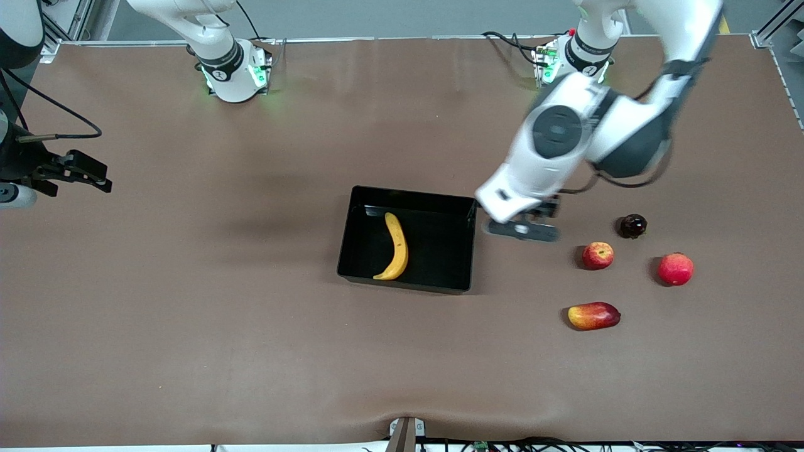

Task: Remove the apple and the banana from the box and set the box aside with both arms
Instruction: 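Move the left gripper back over the tray above the banana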

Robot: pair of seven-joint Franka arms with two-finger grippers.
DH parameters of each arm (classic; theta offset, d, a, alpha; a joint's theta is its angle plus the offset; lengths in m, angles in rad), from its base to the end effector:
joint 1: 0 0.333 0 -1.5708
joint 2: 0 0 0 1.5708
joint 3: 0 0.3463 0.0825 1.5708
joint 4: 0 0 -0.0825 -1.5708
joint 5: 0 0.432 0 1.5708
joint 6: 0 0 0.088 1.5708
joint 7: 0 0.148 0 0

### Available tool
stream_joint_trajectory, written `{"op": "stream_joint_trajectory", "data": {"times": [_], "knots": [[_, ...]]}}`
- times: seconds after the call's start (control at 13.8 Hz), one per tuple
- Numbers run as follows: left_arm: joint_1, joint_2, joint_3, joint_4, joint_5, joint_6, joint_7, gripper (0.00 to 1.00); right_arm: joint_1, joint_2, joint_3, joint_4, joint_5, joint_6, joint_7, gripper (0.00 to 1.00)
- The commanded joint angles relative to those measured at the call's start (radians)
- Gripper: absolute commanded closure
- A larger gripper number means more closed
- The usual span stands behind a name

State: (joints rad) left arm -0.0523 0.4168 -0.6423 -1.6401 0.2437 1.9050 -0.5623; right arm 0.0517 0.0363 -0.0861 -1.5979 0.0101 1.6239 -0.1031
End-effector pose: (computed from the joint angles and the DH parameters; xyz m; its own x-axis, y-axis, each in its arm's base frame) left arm 0.5799 -0.3946 0.3760 0.9806 -0.1850 -0.0642 -0.1864 -0.9824 -0.0161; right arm 0.6175 -0.0190 0.5822 0.9976 0.0681 -0.0094 0.0681 -0.9976 -0.0080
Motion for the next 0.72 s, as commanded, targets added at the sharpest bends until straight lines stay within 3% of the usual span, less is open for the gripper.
{"op": "stream_joint_trajectory", "data": {"times": [0.0, 0.36, 0.65], "knots": [[-0.116, 0.123, 0.007, 0.089, 0.031, 0.069, -0.117, 0.0, 0.0, 0.016, 0.0, 0.036, -0.019, -0.007, 0.002, 0.0], [-0.326, 0.35, 0.036, 0.27, 0.193, 0.107, -0.347, 0.0, -0.009, 0.022, 0.0, 0.049, -0.012, -0.002, -0.003, 0.0], [-0.507, 0.401, 0.219, 0.276, 0.186, 0.239, -0.372, 0.0, -0.012, 0.022, -0.001, 0.046, -0.015, -0.006, -0.004, 0.0]]}}
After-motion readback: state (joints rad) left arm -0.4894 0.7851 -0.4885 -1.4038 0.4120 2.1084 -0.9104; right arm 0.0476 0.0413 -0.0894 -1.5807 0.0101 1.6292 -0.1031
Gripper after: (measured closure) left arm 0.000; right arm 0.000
